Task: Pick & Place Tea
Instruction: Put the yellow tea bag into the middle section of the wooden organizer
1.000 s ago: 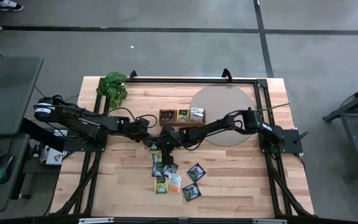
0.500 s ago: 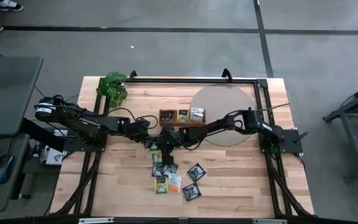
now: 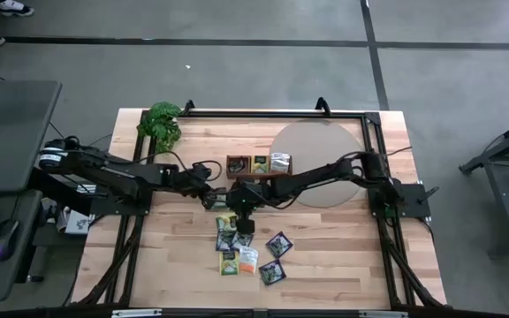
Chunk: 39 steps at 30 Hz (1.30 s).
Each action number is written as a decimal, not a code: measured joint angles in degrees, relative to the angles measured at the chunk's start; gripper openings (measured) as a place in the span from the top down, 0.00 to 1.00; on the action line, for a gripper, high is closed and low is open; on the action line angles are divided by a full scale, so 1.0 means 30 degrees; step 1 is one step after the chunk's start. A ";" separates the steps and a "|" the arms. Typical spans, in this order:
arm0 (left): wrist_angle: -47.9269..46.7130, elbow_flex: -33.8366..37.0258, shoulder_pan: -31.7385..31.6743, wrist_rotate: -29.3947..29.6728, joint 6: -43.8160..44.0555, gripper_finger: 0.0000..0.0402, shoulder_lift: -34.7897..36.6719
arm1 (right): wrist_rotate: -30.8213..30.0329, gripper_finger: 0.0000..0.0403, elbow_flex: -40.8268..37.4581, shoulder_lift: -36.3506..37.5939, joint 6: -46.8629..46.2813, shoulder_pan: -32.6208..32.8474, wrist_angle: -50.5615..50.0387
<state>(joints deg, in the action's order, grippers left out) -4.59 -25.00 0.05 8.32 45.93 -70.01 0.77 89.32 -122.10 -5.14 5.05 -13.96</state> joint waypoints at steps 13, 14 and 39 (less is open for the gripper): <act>0.0889 -0.0028 0.1712 0.3039 -0.3538 1.00 0.2890 | -0.2049 1.00 -0.0685 0.1843 0.0518 -0.0064 -0.2956; 0.1184 -0.0028 0.1935 0.3426 -0.3896 1.00 0.2889 | -0.2294 1.00 -0.1181 0.2112 0.0429 -0.0061 -0.2886; 1.0628 -0.0623 -0.0707 0.0826 -1.2437 1.00 0.1531 | -0.7518 1.00 -2.0874 1.6734 -0.6413 0.2638 0.9619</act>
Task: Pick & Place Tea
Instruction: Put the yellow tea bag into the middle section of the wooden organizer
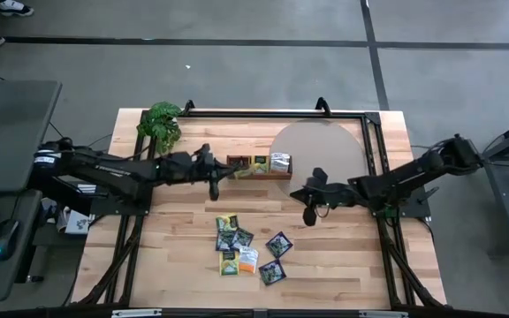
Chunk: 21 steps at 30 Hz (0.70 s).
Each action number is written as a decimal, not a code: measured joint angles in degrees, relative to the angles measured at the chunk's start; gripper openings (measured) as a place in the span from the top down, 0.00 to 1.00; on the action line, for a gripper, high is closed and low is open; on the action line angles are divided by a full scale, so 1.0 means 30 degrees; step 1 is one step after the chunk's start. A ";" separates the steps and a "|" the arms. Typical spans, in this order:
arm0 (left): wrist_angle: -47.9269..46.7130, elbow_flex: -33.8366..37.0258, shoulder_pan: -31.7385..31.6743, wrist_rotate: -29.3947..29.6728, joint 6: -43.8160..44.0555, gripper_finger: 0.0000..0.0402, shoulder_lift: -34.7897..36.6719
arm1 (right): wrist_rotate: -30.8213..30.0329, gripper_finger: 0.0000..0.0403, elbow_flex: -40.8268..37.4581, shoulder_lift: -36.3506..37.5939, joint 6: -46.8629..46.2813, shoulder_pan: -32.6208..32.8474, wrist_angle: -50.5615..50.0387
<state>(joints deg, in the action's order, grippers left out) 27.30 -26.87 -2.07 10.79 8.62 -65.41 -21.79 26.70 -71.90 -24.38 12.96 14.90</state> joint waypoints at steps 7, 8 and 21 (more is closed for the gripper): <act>-0.0090 -0.2280 -0.2393 -0.3374 -0.1165 1.00 -0.2454 | -0.1192 1.00 -0.0743 0.0044 0.1137 0.0502 0.1680; -0.0148 -0.2677 -0.2652 -0.3829 -0.1310 1.00 -0.2918 | -0.1241 1.00 -0.0743 0.0044 0.1258 0.0539 0.1758; -0.1423 -0.5982 -0.4993 -0.5782 -0.2295 1.00 -0.7954 | -0.0775 1.00 -0.0743 0.0044 0.1793 0.0571 0.2023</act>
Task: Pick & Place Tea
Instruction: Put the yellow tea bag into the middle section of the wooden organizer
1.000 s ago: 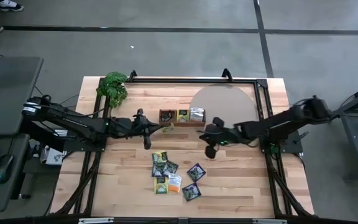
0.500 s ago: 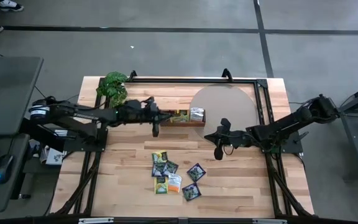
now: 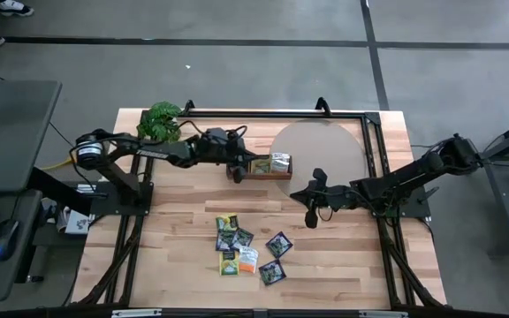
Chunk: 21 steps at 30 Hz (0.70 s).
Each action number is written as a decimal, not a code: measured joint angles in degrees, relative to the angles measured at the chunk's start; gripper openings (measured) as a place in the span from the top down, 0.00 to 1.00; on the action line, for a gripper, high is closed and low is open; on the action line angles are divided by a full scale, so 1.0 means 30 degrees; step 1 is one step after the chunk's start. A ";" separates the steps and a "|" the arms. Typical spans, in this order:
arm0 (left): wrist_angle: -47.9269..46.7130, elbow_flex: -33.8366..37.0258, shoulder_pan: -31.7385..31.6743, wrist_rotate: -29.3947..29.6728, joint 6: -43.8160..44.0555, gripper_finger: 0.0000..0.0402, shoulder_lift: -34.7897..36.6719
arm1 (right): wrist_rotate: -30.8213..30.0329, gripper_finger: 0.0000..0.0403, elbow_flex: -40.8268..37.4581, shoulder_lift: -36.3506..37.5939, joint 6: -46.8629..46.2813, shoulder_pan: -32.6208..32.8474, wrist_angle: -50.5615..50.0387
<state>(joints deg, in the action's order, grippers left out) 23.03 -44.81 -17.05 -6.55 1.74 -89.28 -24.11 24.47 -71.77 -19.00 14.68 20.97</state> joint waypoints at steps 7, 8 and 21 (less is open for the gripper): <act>-0.0277 -0.0184 -0.0114 0.1000 0.0077 1.00 -0.0806 | 0.0085 1.00 0.0000 -0.0007 0.0435 0.0000 -0.0013; -0.0398 -0.0185 -0.0114 0.1053 0.0252 1.00 -0.0850 | 0.0085 1.00 0.0000 -0.0007 0.0439 0.0000 -0.0013; -0.1895 -0.0184 -0.0106 0.0359 0.1370 1.00 -0.0881 | -0.0039 1.00 0.0000 -0.0022 0.0441 0.0000 0.0261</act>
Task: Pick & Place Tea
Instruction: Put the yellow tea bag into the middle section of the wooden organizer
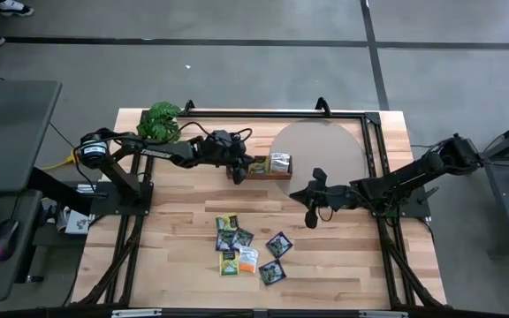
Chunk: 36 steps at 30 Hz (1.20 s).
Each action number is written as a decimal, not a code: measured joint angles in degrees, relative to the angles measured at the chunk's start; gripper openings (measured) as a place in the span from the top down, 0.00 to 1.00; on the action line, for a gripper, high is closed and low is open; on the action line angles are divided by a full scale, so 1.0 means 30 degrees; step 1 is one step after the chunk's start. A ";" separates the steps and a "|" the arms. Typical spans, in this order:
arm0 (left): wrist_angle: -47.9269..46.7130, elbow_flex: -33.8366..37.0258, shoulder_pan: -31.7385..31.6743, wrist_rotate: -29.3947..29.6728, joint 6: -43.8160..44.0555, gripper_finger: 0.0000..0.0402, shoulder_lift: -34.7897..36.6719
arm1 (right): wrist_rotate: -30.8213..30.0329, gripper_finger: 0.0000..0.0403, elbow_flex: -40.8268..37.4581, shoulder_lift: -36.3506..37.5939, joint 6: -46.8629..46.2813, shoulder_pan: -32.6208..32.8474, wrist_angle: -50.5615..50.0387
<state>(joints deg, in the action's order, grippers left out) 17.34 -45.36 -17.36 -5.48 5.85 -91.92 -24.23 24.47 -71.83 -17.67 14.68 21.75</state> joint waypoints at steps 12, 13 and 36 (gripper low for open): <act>0.0015 0.0000 0.0000 -0.0084 0.0305 1.00 0.0000 | -0.0022 1.00 0.0000 0.0000 0.0067 0.0000 0.0710; 0.0015 0.0000 0.0000 -0.0160 0.0371 1.00 0.0000 | -0.0022 1.00 0.0000 0.0000 0.0067 0.0000 0.0709; 0.1135 -0.0180 -0.0583 0.0598 0.1044 1.00 -0.1829 | 0.0197 1.00 0.0000 0.0000 0.0034 0.0000 0.0789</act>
<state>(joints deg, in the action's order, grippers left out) 20.75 -45.90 -19.11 -3.68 8.98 -97.41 -23.64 24.47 -71.83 -17.57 14.68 24.12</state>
